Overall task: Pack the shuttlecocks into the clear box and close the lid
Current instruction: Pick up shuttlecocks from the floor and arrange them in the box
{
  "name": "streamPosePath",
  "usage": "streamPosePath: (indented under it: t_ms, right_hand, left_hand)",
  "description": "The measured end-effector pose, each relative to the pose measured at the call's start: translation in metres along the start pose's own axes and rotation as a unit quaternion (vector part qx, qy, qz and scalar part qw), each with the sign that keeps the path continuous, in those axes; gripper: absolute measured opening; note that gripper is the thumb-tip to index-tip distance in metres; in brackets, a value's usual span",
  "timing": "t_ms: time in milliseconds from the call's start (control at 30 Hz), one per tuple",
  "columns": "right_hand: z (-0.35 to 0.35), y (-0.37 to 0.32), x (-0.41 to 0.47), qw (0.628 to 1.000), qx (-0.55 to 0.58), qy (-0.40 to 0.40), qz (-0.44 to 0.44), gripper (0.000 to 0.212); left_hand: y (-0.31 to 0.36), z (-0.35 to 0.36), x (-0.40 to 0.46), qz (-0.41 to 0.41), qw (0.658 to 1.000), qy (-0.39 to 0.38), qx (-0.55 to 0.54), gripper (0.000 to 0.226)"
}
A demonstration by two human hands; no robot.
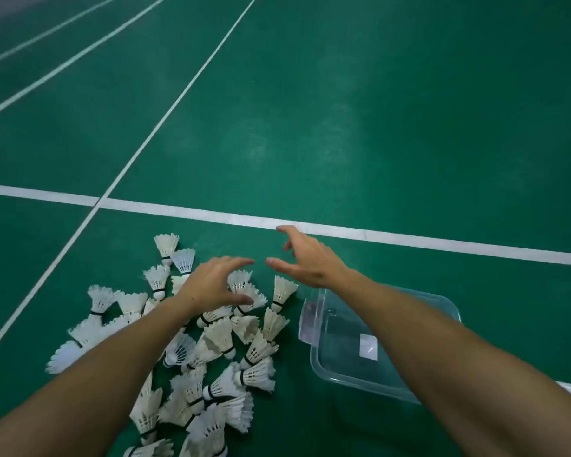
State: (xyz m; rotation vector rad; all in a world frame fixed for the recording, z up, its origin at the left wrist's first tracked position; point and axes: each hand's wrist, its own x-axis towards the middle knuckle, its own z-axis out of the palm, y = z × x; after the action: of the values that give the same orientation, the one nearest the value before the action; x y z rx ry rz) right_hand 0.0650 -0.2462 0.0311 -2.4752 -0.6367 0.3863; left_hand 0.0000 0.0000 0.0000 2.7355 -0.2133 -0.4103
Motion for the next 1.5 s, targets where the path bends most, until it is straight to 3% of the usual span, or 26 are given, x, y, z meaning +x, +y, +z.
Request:
streamPosePath:
  t_ms: [100, 267, 400, 567, 667, 833, 967, 1100, 1167, 1267, 1500]
  right_hand:
    - [0.012, 0.012, 0.014, 0.998, 0.004, -0.061, 0.006, 0.094]
    - [0.028, 0.033, 0.039, 0.992, 0.044, -0.114, 0.022, 0.115]
    - [0.042, 0.039, 0.049, 0.981, 0.058, -0.18, 0.033, 0.125]
    - [0.056, 0.051, 0.061, 0.973, 0.064, -0.219, 0.042, 0.126]
    - [0.046, 0.05, 0.063, 0.98, 0.065, -0.185, 0.025, 0.12]
    - [-0.03, 0.027, 0.046, 0.992, 0.118, -0.039, -0.016, 0.111]
    - [-0.088, 0.01, -0.025, 0.981, 0.184, 0.053, -0.03, 0.105]
    - [-0.087, 0.032, -0.129, 0.967, 0.237, 0.091, 0.01, 0.092]
    - [-0.061, 0.055, -0.17, 0.96, 0.253, 0.094, 0.076, 0.091]
    - [-0.013, 0.086, -0.199, 0.948, 0.269, 0.036, 0.167, 0.098]
    - [0.042, 0.109, -0.169, 0.938, 0.25, -0.069, 0.231, 0.094]
  left_hand:
    - [-0.001, 0.008, 0.017, 0.014, 0.994, -0.039, 0.097, 0.081]
    - [-0.011, 0.021, 0.035, -0.012, 0.991, -0.093, 0.092, 0.046]
    - [-0.025, 0.03, 0.039, -0.013, 0.995, -0.094, 0.038, 0.031]
    - [-0.035, 0.032, 0.04, -0.046, 0.992, -0.063, -0.104, 0.019]
    - [-0.033, 0.023, 0.036, -0.054, 0.988, -0.021, -0.145, 0.017]
    - [-0.008, -0.011, 0.018, -0.05, 0.978, 0.051, -0.197, 0.022]
    - [0.035, -0.04, -0.008, -0.015, 0.967, 0.119, -0.225, 0.026]
    - [0.077, -0.047, -0.036, 0.014, 0.944, 0.136, -0.3, 0.025]
    - [0.092, -0.042, -0.043, 0.02, 0.936, 0.141, -0.322, 0.026]
    - [0.101, -0.03, -0.043, 0.025, 0.922, 0.139, -0.361, 0.033]
    - [0.1, -0.014, -0.037, 0.03, 0.915, 0.137, -0.378, 0.026]
